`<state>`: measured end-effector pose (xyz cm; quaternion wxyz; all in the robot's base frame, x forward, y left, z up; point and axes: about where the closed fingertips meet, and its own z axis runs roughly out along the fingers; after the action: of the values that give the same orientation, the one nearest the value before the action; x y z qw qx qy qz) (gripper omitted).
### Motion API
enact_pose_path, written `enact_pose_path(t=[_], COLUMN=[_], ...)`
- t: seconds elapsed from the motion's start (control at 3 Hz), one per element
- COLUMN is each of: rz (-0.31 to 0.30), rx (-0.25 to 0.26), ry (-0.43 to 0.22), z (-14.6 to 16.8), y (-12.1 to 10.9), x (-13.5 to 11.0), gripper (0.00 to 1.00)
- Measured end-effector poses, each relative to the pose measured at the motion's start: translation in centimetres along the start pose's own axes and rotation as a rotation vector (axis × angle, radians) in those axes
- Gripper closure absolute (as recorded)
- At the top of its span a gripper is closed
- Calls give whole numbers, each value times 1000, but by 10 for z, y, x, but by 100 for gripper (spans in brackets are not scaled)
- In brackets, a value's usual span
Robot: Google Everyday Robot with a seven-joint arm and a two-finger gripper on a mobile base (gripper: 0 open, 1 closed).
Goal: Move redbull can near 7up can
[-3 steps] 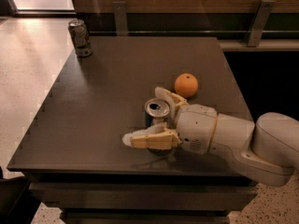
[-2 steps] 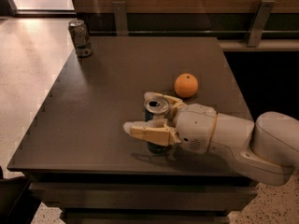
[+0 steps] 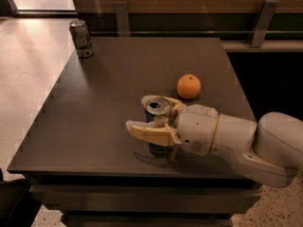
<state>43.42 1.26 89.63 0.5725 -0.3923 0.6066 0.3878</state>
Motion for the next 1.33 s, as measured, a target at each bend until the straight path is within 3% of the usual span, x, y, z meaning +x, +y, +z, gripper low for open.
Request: enact_pose_path(t=[0.33,0.67,1.0,1.33], rz=[-3,-3,-24,-70], rx=[-3,-4,1,23], ry=[1,1,21,60], z=[2,2,-1,-5], y=[2,2,-8,-37], x=[-1,-1,-19,-63], gripper=[100,100,100,100])
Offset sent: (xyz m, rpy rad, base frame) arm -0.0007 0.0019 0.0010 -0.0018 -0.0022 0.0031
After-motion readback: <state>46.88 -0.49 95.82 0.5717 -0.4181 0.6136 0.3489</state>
